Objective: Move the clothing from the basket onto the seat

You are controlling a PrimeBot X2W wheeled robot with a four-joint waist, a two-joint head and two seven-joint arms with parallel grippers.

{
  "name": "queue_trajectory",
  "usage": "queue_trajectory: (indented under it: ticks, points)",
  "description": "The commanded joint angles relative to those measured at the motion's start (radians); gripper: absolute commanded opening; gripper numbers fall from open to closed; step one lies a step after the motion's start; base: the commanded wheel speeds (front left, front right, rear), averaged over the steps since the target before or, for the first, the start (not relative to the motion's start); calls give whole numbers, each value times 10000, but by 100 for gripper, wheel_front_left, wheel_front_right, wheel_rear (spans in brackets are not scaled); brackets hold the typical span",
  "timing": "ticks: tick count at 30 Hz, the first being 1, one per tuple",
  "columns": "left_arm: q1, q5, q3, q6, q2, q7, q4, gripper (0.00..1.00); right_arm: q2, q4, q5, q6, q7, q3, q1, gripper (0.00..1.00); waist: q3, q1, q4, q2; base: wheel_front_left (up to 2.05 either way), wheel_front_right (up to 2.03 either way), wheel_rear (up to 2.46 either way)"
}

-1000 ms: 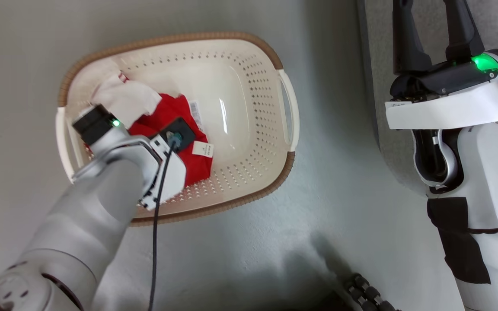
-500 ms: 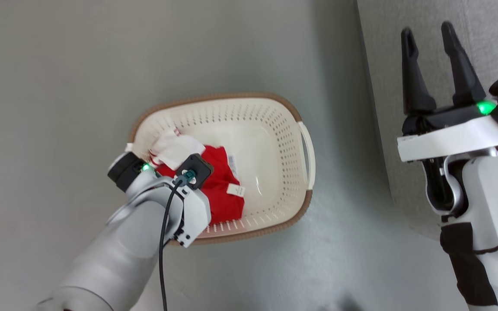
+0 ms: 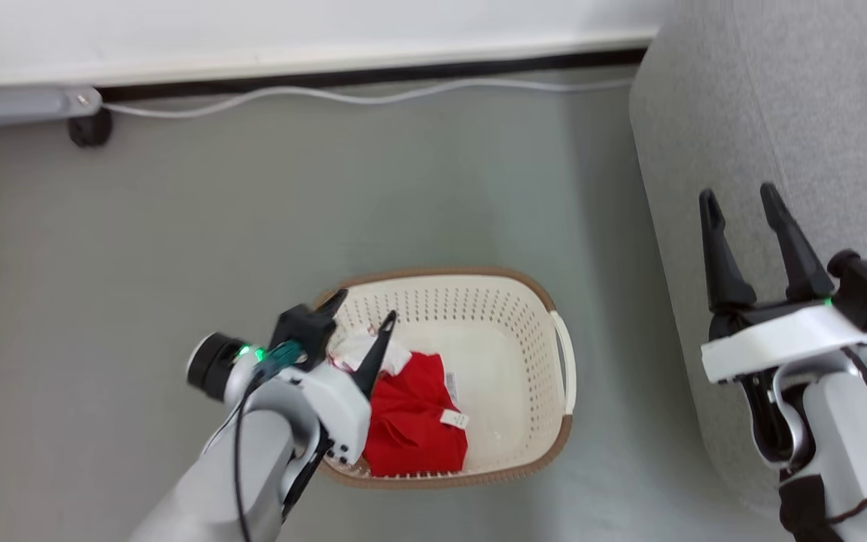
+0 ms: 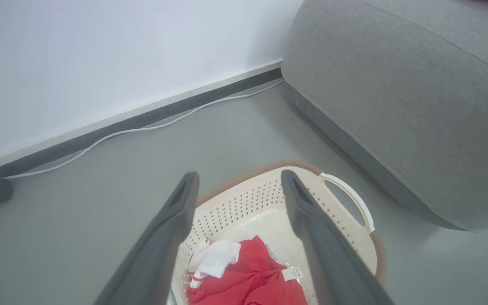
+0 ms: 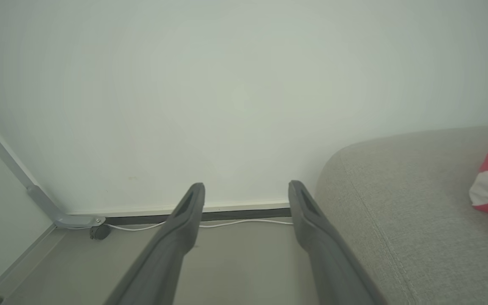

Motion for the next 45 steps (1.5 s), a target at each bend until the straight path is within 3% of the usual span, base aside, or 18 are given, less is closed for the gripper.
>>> queue_trajectory:
  ticks: [1, 12, 26, 34, 45]
  points:
    - [407, 164, 749, 137, 291, -103, -651, 100, -94, -141, -49, 29, -57, 94, 313, 100, -648, 0, 299, 0, 0, 0, 0]
    - [2626, 906, 3735, 398, 483, -104, -2875, 100, -12, 67, -141, 29, -57, -34, 1276, 100, -1846, 0, 460, 0, 0, 0, 0]
    - [5023, 2055, 7231, 197, 114, -104, -4809, 100, 223, 31, -276, 29, -57, -63, 2309, 100, -2814, 0, 278, 0, 0, 0, 0]
    - [5743, 2545, 8298, -179, -227, -104, -5064, 100, 330, 1, -319, 29, -57, -224, 2683, 100, -3093, 0, 287, 0, 0, 0, 0]
    - [5831, 2987, 8591, -632, -521, -105, -4781, 100, 368, 33, -328, 29, -57, -147, 2685, 100, -3118, 0, 242, 0, 0, 0, 0]
